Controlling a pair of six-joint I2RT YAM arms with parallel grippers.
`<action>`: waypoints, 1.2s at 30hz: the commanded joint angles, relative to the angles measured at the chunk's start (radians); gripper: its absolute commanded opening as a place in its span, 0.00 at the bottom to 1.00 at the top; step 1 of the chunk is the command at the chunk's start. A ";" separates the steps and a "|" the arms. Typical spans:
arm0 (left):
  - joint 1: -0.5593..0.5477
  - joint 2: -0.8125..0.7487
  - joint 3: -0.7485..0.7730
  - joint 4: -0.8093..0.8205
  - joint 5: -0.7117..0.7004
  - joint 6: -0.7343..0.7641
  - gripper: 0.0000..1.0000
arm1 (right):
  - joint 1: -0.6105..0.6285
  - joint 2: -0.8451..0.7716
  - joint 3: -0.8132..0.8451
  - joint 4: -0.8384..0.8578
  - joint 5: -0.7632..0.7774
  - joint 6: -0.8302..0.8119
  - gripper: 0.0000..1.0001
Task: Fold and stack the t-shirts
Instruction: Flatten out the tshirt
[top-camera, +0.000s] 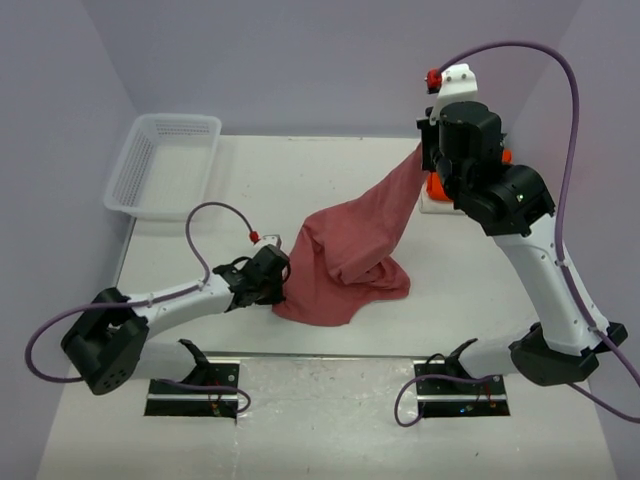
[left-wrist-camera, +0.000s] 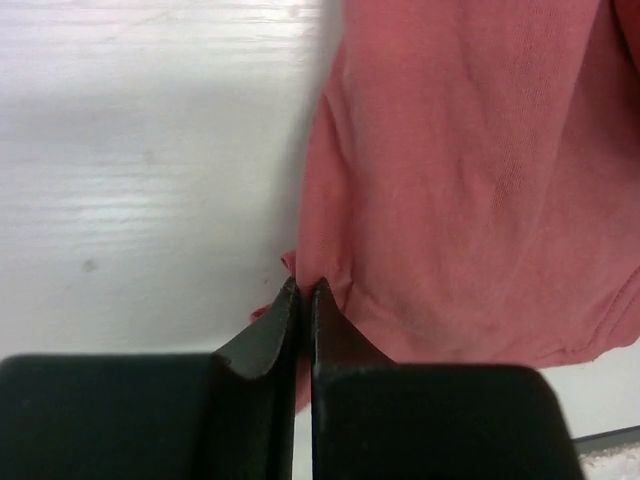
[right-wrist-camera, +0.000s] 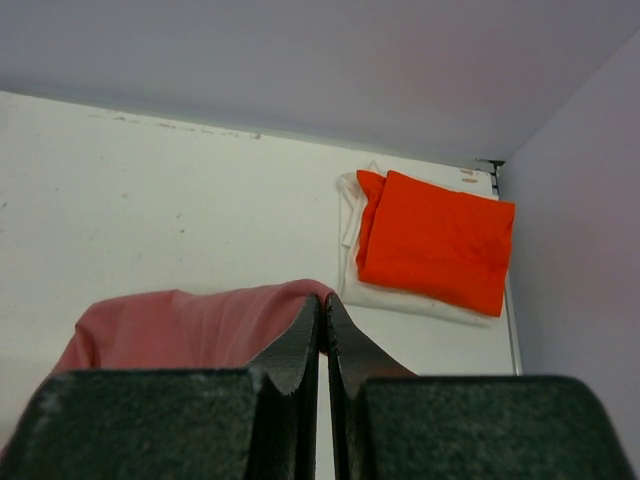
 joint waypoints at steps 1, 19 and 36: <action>0.002 -0.174 0.101 -0.153 -0.166 -0.040 0.00 | -0.003 -0.045 -0.023 0.047 0.000 0.016 0.00; 0.001 -0.479 0.718 -0.314 -0.445 0.317 0.00 | 0.026 -0.175 -0.118 0.062 -0.009 0.063 0.00; 0.002 -0.563 0.922 -0.224 -0.347 0.489 0.00 | 0.229 -0.469 -0.192 0.236 -0.043 -0.092 0.00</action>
